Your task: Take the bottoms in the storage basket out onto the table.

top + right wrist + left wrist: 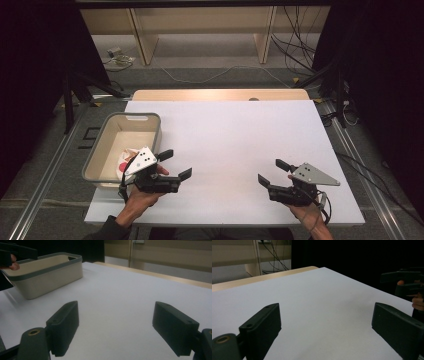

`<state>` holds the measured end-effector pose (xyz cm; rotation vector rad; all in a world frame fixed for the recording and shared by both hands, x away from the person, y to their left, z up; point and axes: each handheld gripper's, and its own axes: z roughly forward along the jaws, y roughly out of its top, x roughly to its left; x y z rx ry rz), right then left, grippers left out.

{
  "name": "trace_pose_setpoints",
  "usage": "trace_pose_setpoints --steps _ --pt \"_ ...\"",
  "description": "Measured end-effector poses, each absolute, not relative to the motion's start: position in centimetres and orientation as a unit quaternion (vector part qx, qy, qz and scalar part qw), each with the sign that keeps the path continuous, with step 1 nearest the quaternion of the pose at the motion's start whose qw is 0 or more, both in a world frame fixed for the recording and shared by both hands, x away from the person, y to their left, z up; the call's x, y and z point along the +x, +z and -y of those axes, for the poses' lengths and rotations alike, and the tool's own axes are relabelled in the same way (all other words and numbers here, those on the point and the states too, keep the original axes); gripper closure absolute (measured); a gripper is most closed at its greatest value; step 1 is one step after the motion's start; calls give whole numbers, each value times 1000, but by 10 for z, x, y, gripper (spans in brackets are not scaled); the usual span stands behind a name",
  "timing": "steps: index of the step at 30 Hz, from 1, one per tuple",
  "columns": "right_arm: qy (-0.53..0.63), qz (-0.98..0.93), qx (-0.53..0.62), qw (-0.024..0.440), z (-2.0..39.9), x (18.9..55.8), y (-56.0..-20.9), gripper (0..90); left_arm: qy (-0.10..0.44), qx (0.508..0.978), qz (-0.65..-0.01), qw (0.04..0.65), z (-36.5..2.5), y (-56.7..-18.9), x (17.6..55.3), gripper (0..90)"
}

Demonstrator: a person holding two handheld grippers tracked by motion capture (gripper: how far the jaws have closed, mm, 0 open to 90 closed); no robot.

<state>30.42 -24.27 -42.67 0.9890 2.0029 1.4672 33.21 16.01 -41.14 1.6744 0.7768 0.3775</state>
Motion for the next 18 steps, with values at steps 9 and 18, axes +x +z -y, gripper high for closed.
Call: trace_pose_setpoints --steps 9,18 --pt "533 -729 362 232 244 304 -427 221 168 714 -346 585 -162 -407 339 83" --pt "531 -730 363 231 243 304 -428 222 174 714 -347 582 -161 -400 346 83"
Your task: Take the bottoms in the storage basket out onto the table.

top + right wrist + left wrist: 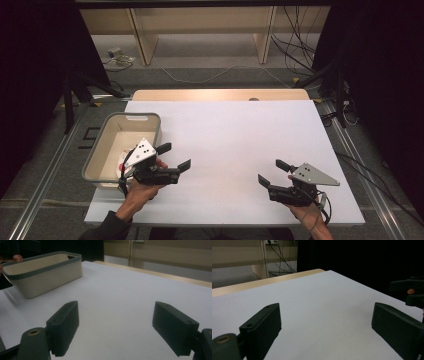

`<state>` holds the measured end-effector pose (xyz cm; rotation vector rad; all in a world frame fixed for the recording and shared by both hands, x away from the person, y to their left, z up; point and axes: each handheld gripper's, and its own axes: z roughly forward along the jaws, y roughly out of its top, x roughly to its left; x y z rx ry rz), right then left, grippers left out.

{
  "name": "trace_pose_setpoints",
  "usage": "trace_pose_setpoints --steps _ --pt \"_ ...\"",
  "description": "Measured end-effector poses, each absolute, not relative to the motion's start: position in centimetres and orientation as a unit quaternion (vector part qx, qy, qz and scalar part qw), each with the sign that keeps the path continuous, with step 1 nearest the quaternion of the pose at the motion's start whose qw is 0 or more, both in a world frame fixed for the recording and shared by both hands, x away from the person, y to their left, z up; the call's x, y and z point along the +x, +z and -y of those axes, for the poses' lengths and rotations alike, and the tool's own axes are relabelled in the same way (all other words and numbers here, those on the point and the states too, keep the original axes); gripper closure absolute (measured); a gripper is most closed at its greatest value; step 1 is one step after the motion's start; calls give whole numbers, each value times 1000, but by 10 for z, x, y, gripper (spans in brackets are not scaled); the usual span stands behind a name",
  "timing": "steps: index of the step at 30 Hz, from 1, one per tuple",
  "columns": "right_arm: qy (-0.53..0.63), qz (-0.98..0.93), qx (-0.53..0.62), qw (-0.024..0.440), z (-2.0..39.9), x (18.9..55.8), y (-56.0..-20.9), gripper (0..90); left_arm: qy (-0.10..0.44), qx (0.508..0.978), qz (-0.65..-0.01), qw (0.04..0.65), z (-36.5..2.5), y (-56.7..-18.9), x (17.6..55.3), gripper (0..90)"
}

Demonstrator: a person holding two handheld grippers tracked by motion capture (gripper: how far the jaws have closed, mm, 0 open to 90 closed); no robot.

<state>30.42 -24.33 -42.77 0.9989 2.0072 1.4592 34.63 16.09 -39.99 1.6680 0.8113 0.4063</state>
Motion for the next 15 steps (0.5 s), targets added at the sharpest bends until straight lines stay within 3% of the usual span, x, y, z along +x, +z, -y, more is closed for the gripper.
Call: trace_pose_setpoints --steps 15 --pt "530 -731 363 230 243 305 -428 225 173 703 -355 592 -153 -390 359 88"
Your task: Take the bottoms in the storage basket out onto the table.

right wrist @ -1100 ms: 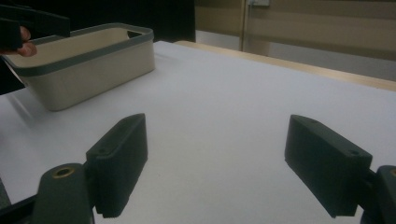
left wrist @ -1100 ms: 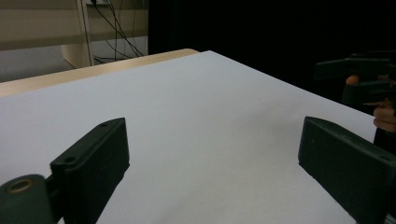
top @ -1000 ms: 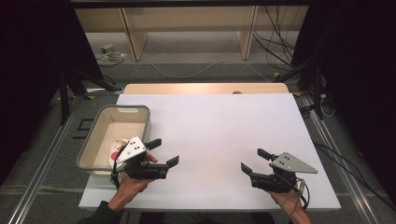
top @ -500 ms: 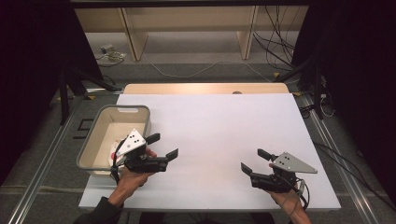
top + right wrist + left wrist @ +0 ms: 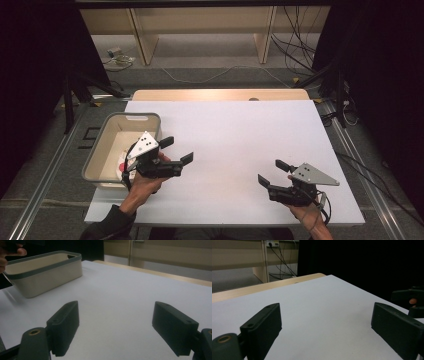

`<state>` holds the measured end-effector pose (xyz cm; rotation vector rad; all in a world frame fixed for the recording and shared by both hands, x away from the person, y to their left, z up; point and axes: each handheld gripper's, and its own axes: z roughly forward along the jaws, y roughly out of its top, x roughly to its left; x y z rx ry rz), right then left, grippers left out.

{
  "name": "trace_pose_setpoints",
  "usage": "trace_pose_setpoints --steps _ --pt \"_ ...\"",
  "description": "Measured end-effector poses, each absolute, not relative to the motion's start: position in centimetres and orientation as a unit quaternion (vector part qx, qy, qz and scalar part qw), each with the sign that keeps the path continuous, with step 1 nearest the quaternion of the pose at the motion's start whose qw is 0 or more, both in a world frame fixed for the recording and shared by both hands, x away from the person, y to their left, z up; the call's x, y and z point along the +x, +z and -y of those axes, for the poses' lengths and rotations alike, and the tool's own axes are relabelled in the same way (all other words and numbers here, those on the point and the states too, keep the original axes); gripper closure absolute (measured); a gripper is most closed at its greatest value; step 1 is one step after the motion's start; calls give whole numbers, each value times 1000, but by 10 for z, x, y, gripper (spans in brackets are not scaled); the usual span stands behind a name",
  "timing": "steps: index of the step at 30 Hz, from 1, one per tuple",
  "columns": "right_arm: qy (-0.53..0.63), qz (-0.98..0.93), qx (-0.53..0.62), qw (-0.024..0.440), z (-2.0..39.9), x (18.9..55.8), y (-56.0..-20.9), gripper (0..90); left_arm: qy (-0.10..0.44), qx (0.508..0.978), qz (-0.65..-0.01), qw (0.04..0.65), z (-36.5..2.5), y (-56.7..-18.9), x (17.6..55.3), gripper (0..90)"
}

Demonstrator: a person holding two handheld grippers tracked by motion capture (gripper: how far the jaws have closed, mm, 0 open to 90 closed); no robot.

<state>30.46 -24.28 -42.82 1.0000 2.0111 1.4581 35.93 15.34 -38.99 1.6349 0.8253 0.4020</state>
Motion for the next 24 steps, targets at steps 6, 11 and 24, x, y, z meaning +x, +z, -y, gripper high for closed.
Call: trace_pose_setpoints --steps 6,11,24 --pt "529 -732 362 230 243 305 -429 225 174 699 -358 594 -149 -383 371 90" --pt "528 -732 363 230 243 306 -429 225 188 693 -370 590 -147 -385 385 104" --pt "524 -735 363 229 242 305 -430 226 184 678 -404 586 -161 -380 400 106"
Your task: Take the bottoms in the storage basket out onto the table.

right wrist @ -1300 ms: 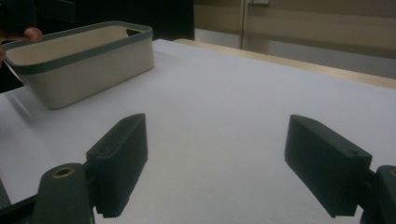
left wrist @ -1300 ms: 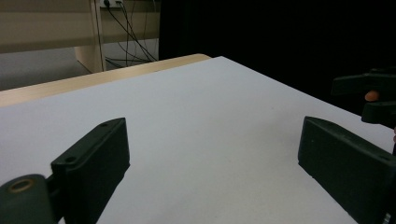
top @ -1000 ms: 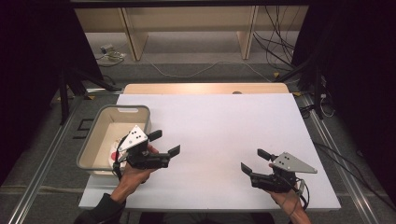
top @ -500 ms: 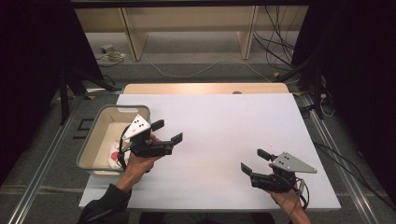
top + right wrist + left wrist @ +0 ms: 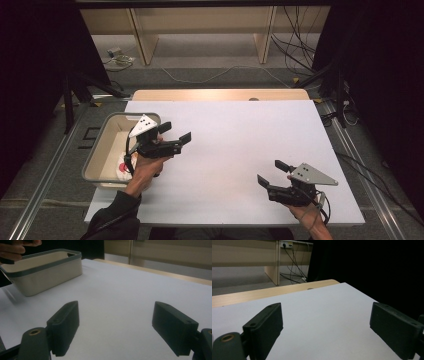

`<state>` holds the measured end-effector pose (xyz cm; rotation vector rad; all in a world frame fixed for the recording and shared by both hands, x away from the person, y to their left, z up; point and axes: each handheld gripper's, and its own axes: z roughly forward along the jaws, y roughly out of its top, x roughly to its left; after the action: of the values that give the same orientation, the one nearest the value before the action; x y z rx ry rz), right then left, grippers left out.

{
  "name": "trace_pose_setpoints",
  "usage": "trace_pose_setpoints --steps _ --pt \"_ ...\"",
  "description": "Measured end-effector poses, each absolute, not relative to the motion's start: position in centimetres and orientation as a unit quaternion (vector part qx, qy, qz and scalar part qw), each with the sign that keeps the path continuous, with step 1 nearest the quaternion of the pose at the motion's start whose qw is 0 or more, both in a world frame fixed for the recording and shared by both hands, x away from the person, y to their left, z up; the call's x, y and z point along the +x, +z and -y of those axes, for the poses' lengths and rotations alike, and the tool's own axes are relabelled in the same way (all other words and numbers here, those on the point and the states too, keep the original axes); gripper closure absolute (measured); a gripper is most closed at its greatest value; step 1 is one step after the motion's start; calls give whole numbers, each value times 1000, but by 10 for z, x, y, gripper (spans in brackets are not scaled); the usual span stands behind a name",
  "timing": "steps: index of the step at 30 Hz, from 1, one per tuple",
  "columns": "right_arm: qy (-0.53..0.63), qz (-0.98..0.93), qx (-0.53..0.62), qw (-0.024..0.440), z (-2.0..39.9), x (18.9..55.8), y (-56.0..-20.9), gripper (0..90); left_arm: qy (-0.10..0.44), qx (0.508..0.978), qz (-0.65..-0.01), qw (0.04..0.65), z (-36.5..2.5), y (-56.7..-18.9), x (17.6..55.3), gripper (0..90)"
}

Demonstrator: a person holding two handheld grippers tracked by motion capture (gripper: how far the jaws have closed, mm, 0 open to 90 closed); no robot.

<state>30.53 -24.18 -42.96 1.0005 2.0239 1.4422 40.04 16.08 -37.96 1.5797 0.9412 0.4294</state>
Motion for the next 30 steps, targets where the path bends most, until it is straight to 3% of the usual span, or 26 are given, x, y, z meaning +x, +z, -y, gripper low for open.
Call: trace_pose_setpoints --steps 30 --pt "521 -738 362 232 241 305 -430 227 179 704 -432 535 -204 -371 415 115"
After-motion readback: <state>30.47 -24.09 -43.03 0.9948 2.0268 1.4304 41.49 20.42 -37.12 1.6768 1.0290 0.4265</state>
